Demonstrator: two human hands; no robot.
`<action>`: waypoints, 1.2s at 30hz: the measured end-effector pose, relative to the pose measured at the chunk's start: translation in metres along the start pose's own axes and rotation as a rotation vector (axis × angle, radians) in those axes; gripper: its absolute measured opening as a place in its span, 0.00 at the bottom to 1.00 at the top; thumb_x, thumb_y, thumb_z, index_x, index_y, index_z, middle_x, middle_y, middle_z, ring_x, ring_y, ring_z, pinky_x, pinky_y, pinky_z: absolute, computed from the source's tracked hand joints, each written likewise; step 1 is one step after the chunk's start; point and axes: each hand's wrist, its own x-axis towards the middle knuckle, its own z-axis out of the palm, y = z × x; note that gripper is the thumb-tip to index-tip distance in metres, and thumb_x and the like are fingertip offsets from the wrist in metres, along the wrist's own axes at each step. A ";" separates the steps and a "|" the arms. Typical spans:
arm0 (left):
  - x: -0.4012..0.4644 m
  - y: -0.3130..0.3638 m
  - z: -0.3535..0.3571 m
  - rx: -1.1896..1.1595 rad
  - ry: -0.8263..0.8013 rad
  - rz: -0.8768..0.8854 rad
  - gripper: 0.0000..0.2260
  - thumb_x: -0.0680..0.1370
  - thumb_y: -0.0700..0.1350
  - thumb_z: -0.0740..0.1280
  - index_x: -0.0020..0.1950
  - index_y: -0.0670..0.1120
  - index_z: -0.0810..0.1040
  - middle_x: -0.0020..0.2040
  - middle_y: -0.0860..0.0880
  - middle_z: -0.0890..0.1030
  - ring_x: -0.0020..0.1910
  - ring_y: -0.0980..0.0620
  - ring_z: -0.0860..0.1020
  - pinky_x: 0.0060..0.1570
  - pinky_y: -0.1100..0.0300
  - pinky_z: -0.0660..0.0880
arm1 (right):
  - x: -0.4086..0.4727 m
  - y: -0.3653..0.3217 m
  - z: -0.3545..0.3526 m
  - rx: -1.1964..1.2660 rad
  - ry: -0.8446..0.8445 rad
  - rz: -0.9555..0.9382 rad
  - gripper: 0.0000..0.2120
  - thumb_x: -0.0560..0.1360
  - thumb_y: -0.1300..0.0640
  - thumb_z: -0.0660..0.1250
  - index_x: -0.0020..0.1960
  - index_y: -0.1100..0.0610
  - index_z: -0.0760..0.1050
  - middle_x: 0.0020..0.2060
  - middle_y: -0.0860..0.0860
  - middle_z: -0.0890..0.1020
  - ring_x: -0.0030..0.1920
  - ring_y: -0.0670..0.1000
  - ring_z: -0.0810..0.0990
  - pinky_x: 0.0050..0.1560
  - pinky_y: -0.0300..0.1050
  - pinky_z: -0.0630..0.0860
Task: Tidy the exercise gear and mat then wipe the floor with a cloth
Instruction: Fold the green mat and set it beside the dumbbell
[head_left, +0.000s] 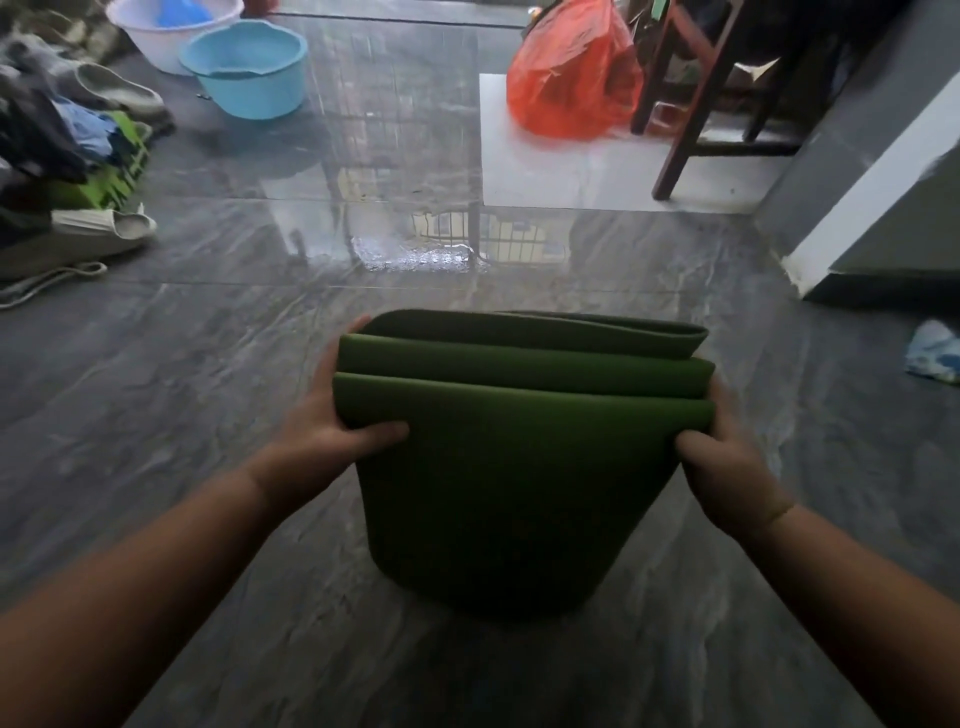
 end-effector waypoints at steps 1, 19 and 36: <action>-0.002 0.001 0.002 0.018 0.025 0.031 0.42 0.63 0.48 0.78 0.74 0.60 0.64 0.65 0.46 0.76 0.63 0.45 0.77 0.57 0.48 0.78 | 0.000 -0.001 0.001 0.006 0.018 -0.013 0.33 0.63 0.69 0.56 0.67 0.54 0.70 0.51 0.43 0.83 0.53 0.45 0.81 0.52 0.41 0.78; 0.009 0.015 -0.005 0.322 0.116 0.041 0.34 0.64 0.38 0.81 0.61 0.61 0.71 0.52 0.53 0.80 0.52 0.53 0.81 0.47 0.55 0.82 | 0.010 -0.006 -0.010 -0.259 -0.038 -0.129 0.36 0.73 0.71 0.70 0.76 0.53 0.62 0.63 0.43 0.77 0.64 0.46 0.77 0.64 0.49 0.76; -0.080 -0.066 -0.018 1.080 -0.419 0.668 0.12 0.77 0.49 0.66 0.56 0.43 0.71 0.52 0.35 0.79 0.50 0.36 0.78 0.55 0.46 0.76 | -0.081 0.068 -0.030 -0.654 -0.474 -0.617 0.14 0.79 0.49 0.64 0.55 0.58 0.67 0.63 0.64 0.75 0.64 0.67 0.76 0.61 0.63 0.74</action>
